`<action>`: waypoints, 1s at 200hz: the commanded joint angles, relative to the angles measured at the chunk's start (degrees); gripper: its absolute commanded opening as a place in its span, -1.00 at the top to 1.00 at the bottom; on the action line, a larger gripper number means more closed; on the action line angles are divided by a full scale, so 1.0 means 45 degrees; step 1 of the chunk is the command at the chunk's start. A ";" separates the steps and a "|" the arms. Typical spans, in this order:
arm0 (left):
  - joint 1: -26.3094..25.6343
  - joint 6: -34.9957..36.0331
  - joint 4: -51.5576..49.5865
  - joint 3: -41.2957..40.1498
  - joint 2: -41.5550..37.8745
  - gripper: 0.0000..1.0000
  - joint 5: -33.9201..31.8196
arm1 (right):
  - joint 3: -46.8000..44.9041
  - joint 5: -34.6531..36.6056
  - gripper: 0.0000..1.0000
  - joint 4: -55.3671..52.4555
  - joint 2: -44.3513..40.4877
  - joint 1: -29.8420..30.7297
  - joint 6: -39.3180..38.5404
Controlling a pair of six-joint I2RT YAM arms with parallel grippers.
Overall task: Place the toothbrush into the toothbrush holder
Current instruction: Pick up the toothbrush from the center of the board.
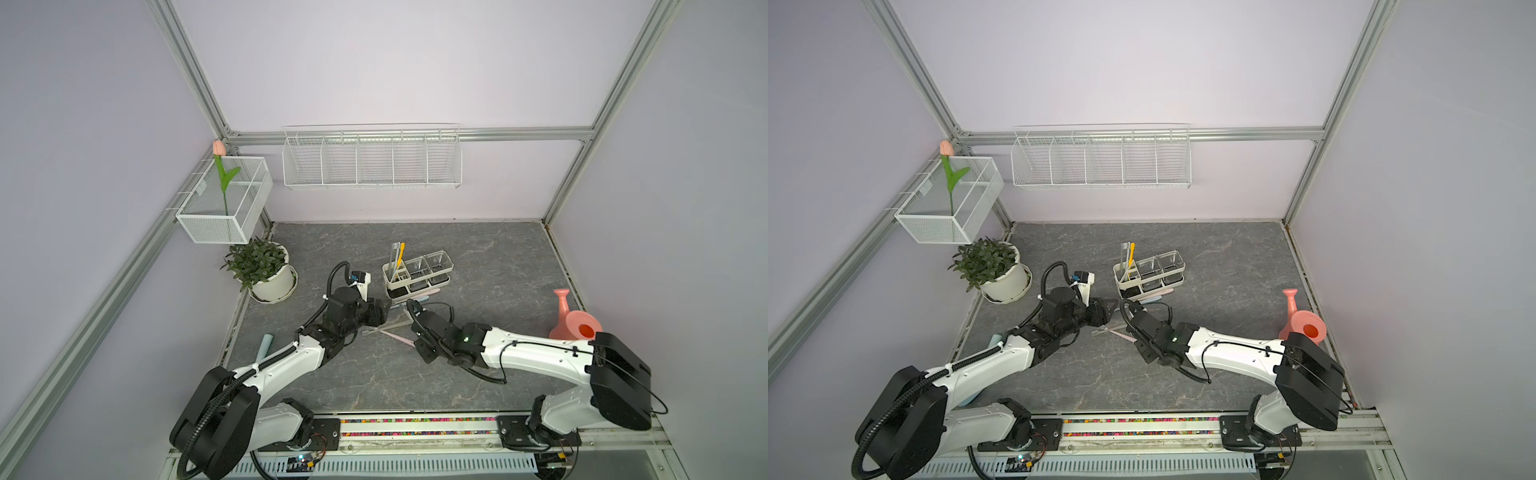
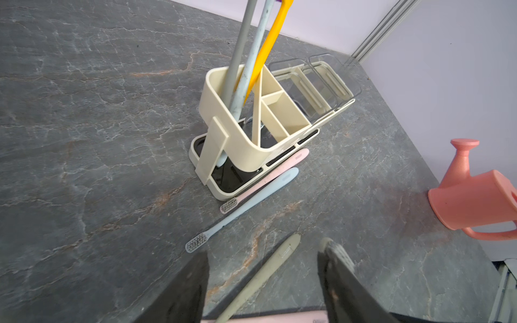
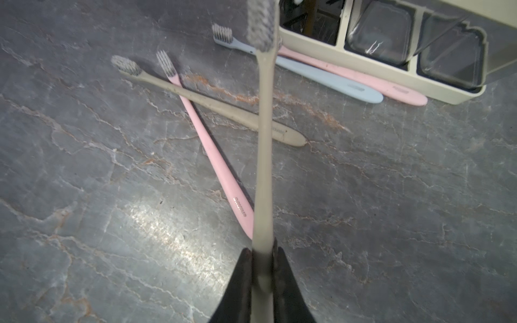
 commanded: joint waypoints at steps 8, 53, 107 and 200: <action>0.0035 -0.0050 0.1084 -0.0366 -0.0350 -0.33 0.0797 | 0.0209 0.0245 0.68 0.0149 -0.0194 -0.0161 -0.0316; 0.0022 0.0150 0.0870 -0.0238 -0.0345 -0.34 0.0957 | 0.0221 0.0326 0.68 0.0129 -0.0326 -0.0278 -0.0308; 0.0034 0.0043 0.1556 -0.0308 -0.0171 -0.34 0.2064 | 0.0253 0.0155 0.67 0.0591 -0.0376 -0.0479 -0.0395; 0.0027 -0.0420 0.2600 -0.0132 0.1034 -0.34 0.3487 | 0.0575 0.0177 0.66 0.1777 -0.0412 -0.0529 -0.0620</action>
